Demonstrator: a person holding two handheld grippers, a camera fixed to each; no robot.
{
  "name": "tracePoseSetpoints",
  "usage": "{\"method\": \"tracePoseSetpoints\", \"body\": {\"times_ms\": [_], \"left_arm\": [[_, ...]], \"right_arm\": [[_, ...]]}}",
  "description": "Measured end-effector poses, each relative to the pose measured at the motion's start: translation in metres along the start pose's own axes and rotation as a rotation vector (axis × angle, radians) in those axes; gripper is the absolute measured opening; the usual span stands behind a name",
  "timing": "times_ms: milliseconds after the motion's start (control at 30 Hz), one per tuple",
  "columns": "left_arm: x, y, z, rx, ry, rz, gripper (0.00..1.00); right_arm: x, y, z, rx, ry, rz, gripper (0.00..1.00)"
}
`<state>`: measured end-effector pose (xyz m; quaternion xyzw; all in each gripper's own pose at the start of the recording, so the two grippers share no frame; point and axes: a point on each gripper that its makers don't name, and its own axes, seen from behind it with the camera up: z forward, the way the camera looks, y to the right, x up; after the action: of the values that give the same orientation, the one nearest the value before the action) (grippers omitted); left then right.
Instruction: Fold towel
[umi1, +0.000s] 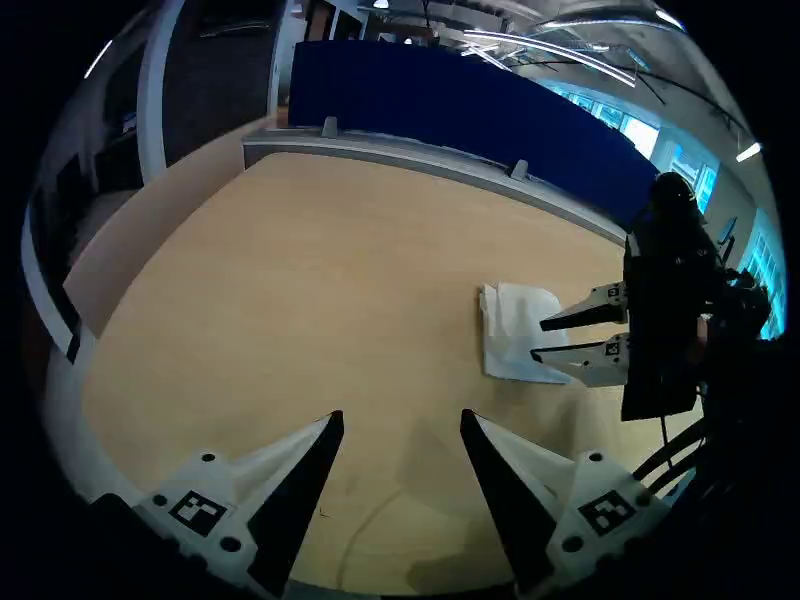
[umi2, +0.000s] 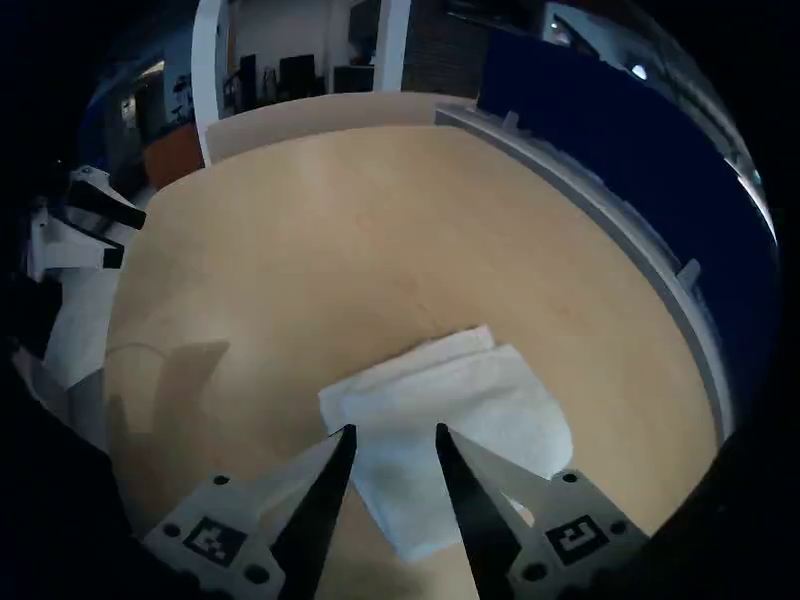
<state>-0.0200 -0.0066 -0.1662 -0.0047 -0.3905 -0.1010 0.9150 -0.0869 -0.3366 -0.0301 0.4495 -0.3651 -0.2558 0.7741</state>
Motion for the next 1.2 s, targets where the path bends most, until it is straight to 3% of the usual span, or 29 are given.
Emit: {"method": "tracePoseSetpoints", "body": {"times_ms": [700,1200], "left_arm": [[0.003,0.011,0.004,-0.010,-0.005,0.008,0.86],[0.001,0.018,0.008,-0.018,-0.010,0.014,0.86]], "right_arm": [[-0.067,0.010,-0.031,-0.064,-0.052,0.119,0.63],[-0.096,0.004,-0.028,-0.063,-0.090,0.147,0.63]]}}
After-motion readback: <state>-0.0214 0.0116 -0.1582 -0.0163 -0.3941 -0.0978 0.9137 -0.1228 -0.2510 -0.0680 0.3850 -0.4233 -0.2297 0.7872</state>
